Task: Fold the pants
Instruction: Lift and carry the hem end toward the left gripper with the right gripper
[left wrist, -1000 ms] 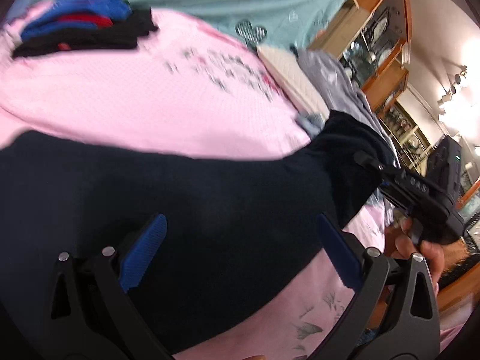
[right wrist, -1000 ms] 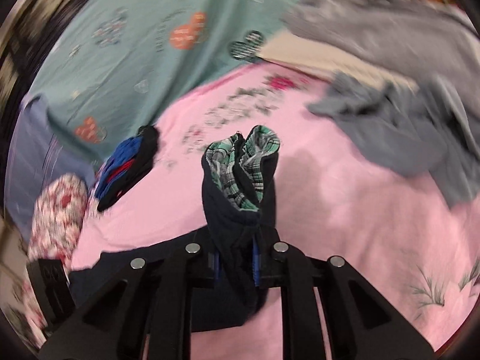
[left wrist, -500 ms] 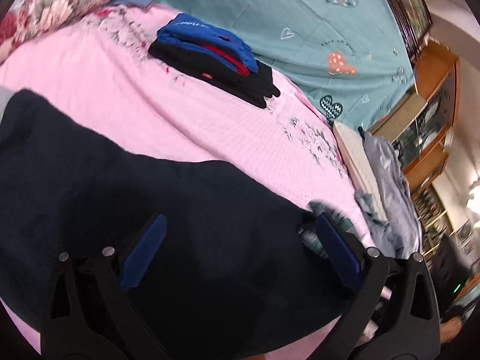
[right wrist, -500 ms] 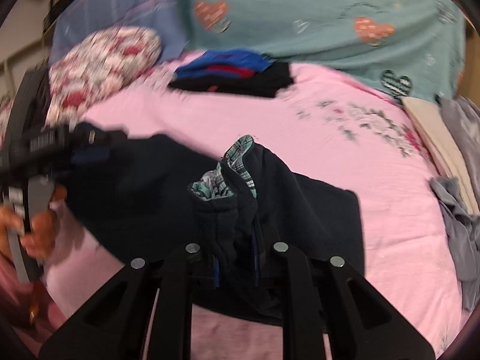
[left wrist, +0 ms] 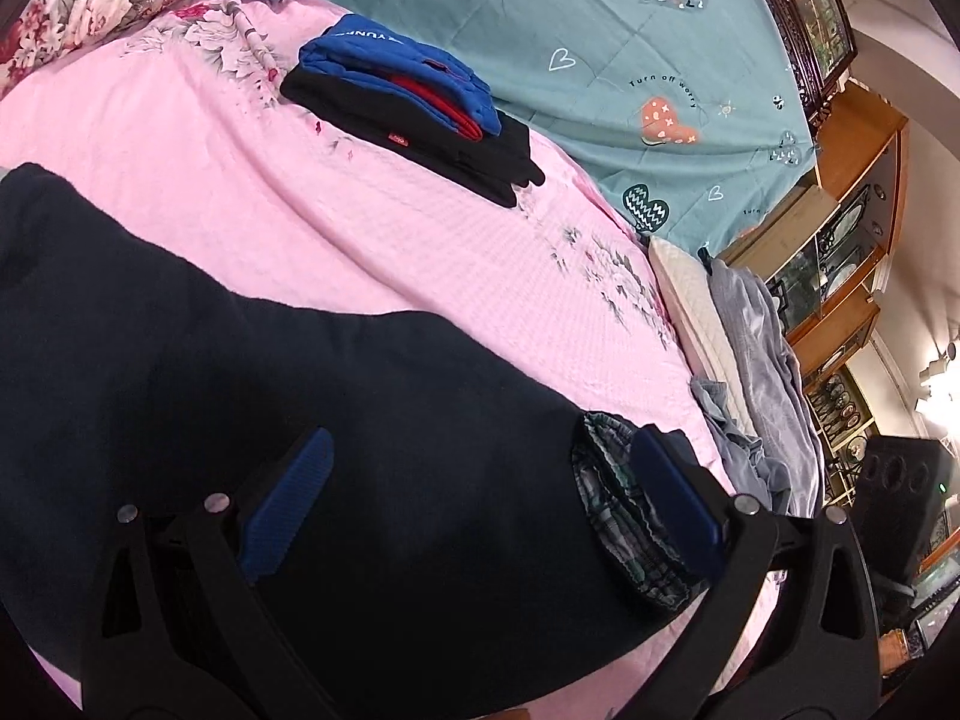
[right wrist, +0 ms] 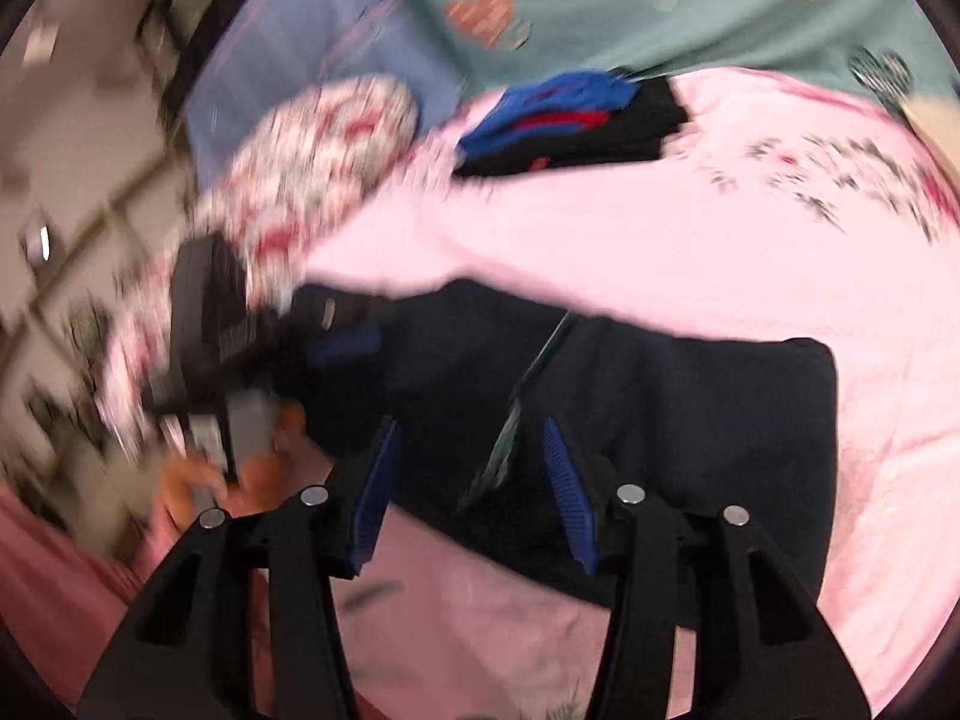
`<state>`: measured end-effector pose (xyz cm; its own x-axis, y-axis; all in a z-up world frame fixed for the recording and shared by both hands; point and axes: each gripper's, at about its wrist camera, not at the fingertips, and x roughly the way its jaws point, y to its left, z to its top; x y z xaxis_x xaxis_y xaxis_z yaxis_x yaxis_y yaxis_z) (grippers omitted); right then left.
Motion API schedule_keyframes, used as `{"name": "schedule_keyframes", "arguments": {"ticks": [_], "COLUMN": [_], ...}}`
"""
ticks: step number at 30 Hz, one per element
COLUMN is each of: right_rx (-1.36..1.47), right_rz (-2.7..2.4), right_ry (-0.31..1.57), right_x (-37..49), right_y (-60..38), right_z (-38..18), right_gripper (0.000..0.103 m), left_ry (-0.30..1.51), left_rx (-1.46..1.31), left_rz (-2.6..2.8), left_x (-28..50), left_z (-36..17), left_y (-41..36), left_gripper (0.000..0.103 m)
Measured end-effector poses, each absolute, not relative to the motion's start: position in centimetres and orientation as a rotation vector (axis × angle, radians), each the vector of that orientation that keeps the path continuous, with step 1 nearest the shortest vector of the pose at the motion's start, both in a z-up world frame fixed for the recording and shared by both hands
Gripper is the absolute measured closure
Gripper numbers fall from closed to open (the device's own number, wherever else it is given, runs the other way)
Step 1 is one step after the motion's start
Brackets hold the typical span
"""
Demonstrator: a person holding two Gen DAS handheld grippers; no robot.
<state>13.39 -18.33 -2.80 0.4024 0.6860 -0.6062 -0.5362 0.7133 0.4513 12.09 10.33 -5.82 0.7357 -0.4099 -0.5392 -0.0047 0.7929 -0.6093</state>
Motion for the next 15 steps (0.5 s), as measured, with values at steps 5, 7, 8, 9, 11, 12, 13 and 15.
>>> {"name": "schedule_keyframes", "arguments": {"ticks": [5,7,8,9,11,12,13,15], "right_rx": [0.286,0.183,0.133,0.105,0.194,0.267,0.314,0.313], "right_rz": [0.751,0.764,0.757,0.769,0.806,0.821,0.817,0.759], "right_ry": [1.015,1.048,1.013,0.998,0.977,0.966,0.954,1.014], "right_x": [15.5,14.7,14.1,13.8,13.9,14.1,14.3,14.6], "right_y": [-17.8,-16.0,-15.6,-15.5,-16.5,-17.5,-18.2,-18.3], "right_z": [-6.7,-7.7,-7.3,-6.7,-6.0,-5.8,-5.9,-7.3], "right_gripper": [0.085,0.086,0.086,0.086,0.086,0.086,0.086,0.084], "left_ry": [0.715,0.720,0.723,0.724,0.724,0.725,0.726,0.720], "left_rx": [-0.621,-0.626,-0.627,-0.626,-0.614,-0.607,-0.601,-0.581], "left_rz": [-0.230,-0.221,-0.219,-0.217,-0.213,-0.212,-0.212,-0.205], "left_x": [12.0,12.0,12.1,12.1,12.1,12.1,12.1,12.1], "left_z": [-5.8,-5.9,-5.9,-5.9,-5.9,-5.8,-5.8,-5.5], "left_y": [10.2,10.3,10.4,10.4,10.3,10.2,10.1,9.9], "left_gripper": [0.002,0.002,0.002,0.002,0.002,0.002,0.002,0.002]}}
